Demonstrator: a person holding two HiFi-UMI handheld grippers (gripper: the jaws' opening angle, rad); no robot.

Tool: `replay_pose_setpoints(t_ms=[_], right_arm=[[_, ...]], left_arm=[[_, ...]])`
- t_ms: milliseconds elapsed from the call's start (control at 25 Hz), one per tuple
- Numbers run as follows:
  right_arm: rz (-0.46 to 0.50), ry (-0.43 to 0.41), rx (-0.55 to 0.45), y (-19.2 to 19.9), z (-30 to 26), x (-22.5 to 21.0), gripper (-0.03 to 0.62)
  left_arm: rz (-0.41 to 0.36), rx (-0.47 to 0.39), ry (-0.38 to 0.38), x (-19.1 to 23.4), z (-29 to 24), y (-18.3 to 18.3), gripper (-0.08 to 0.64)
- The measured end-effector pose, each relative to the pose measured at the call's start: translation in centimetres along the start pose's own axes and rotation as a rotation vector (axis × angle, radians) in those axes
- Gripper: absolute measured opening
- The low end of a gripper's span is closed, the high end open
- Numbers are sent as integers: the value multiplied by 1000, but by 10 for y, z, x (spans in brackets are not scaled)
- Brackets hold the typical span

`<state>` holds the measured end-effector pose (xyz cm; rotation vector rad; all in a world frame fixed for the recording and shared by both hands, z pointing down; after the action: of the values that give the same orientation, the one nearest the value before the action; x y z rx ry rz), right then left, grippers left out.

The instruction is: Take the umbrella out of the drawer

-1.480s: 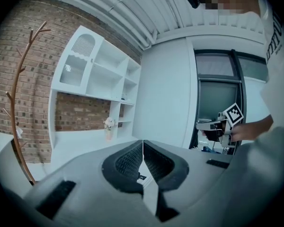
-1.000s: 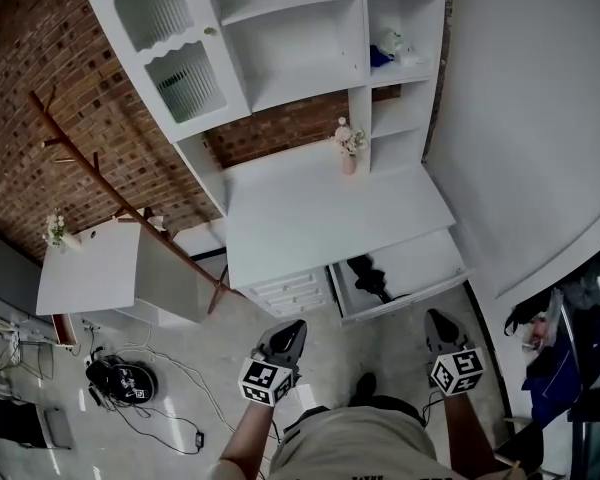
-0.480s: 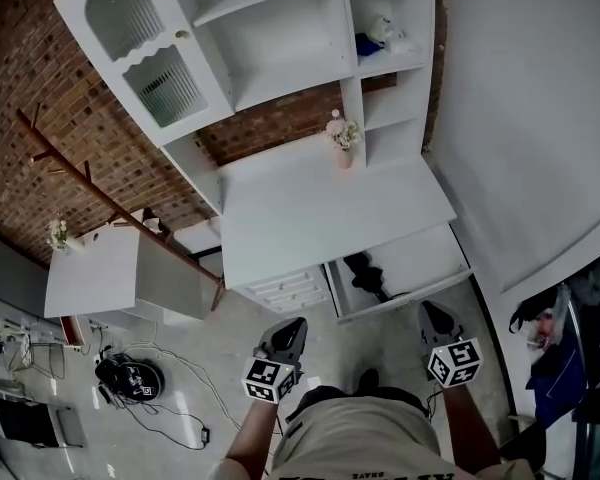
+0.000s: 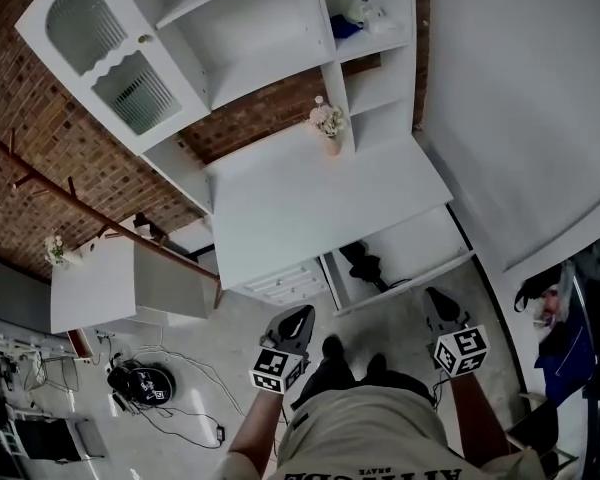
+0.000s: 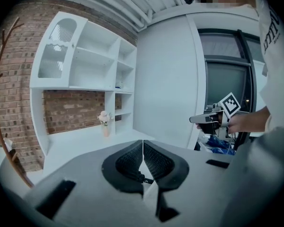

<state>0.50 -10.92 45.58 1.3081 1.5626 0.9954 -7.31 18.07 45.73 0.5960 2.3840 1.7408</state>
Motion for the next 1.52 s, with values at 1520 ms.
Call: replay_pose_setpoints(t_ms=[1520], right_arm=[[-136, 340, 174, 48, -57, 34, 34]], left_arm=[[-386, 367, 654, 121, -180, 40, 26]])
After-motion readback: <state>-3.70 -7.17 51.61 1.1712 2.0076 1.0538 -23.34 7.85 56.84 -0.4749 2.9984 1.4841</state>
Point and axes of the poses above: the fingertips, and each gripper's own axes: z backward along the fingers, x to its left, y out of its underside, the point moved 4 cm from there along z, backward along the fingers, and after that the axes turned 15 degrees about y, right-handed, at the moved point
